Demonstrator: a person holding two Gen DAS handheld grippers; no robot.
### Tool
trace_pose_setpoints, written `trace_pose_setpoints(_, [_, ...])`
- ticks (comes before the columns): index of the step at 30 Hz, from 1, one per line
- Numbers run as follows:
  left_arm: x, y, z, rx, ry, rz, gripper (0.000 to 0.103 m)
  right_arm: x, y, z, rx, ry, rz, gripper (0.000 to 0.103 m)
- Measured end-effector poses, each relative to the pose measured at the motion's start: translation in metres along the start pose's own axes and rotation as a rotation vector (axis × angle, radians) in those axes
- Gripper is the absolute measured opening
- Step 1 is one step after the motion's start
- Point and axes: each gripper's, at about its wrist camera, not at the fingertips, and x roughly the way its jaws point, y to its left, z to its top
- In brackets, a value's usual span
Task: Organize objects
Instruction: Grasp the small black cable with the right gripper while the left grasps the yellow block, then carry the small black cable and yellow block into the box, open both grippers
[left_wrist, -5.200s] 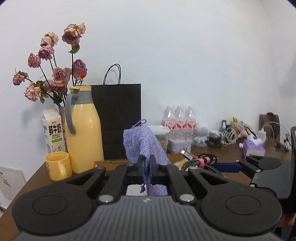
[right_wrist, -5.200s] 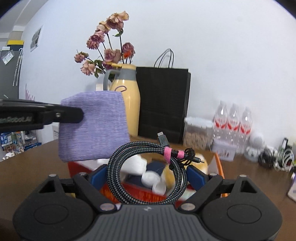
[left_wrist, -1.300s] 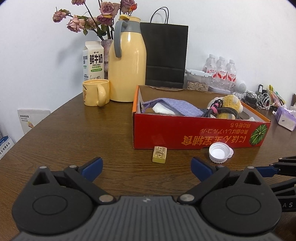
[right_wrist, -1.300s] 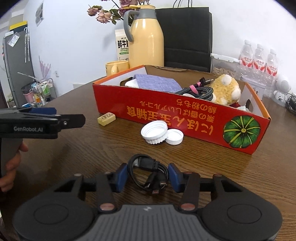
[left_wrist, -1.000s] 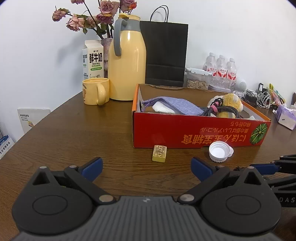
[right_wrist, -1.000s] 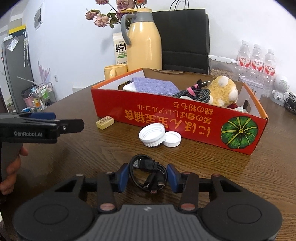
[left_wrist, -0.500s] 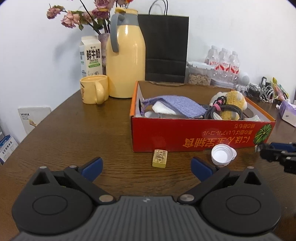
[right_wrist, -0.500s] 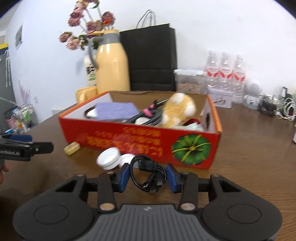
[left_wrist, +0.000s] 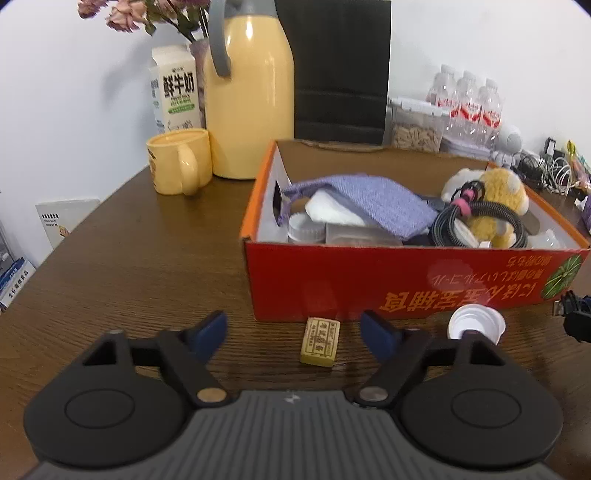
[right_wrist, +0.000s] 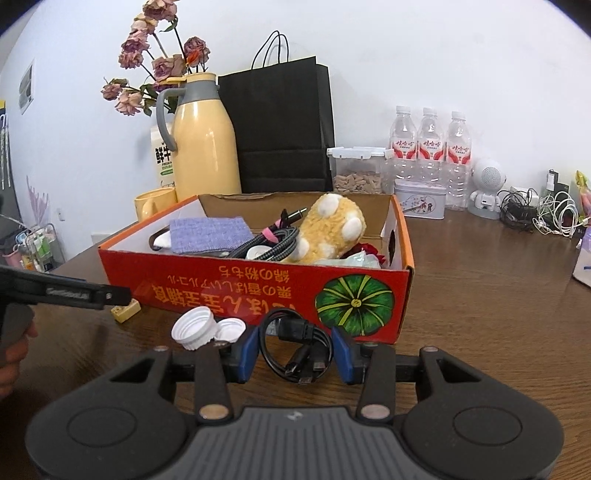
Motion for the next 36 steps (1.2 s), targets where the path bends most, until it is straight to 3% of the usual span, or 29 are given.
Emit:
trace_pose_setpoints(2, [0.006, -0.002, -0.002, 0.002, 0.013, -0.008, 0.067, 0.0, 0.0, -0.001, 0.0, 0.0, 0.0, 0.041])
trace_pose_setpoints(6, [0.008, -0.009, -0.009, 0.038, 0.014, -0.029, 0.022, 0.002, 0.0, -0.003, 0.001, 0.003, 0.003, 0.041])
trace_pose_setpoints(26, [-0.04, -0.014, -0.015, 0.027, -0.146, -0.064, 0.022, -0.006, 0.009, -0.004, -0.032, -0.036, 0.025, 0.041])
trace_pose_setpoints(36, [-0.07, -0.026, 0.02, 0.054, -0.299, -0.098, 0.022, -0.018, 0.035, 0.038, -0.123, -0.147, 0.073, 0.041])
